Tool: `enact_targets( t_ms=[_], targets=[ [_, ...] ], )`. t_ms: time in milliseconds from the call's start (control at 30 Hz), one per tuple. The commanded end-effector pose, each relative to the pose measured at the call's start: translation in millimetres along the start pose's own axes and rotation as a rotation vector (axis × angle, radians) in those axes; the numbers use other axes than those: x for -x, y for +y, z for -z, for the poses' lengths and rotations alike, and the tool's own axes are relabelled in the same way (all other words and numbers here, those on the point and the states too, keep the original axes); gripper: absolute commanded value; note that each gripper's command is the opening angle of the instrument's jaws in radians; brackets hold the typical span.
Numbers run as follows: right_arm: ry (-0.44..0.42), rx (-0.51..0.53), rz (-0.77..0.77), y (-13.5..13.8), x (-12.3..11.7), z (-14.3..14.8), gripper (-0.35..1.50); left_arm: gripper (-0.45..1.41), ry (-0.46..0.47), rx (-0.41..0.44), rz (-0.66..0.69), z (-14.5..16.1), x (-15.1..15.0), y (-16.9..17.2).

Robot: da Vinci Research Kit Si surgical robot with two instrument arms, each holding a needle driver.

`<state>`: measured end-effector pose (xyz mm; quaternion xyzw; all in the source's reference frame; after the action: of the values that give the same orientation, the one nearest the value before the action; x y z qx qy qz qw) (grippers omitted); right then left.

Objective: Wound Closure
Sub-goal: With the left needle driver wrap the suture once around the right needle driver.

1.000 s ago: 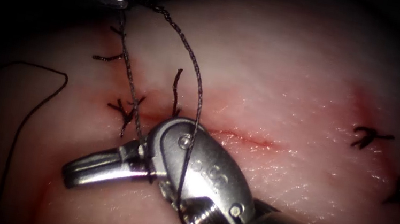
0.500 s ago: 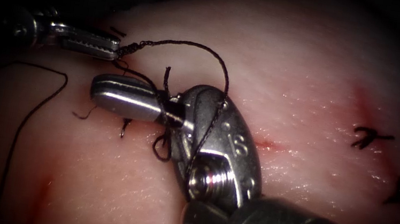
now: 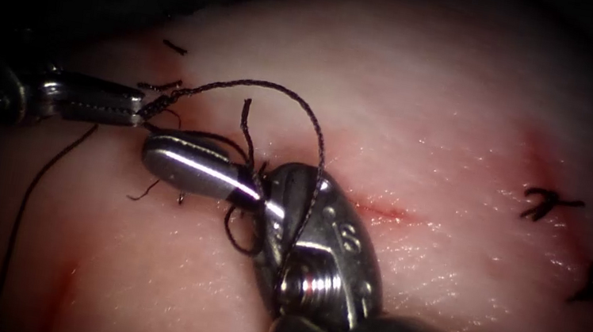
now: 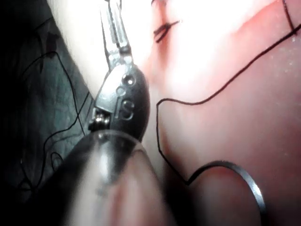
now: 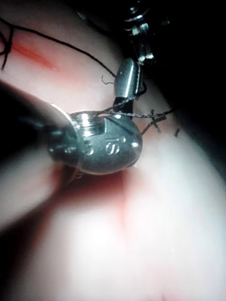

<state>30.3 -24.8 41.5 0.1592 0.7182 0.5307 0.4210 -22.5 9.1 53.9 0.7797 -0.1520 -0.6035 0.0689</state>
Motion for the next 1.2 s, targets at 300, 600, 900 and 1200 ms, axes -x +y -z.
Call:
enact_targets(
  t_ms=[300, 600, 900, 1200],
  targets=[
    [0.05, -0.026, -0.135, -1.3, -0.2, -1.3, -0.32, -0.45, 0.015, -0.035, -0.016, -1.3, -0.2, -0.2],
    [0.091, 0.033, -0.144, -1.1, -1.0, -1.3, -0.35, -0.45, 0.012, -0.029, -0.038, -1.8, 0.0, 2.0],
    [0.106, 0.064, -0.154, -1.2, -0.9, -1.2, -0.28, -0.45, -0.015, 0.033, -0.038, -3.8, -0.8, 3.8],
    [0.076, 0.193, -0.048, -1.8, -0.8, 0.2, 0.89, -0.45, -0.045, 0.054, -0.055, -6.0, -1.6, 3.9]
  ],
)
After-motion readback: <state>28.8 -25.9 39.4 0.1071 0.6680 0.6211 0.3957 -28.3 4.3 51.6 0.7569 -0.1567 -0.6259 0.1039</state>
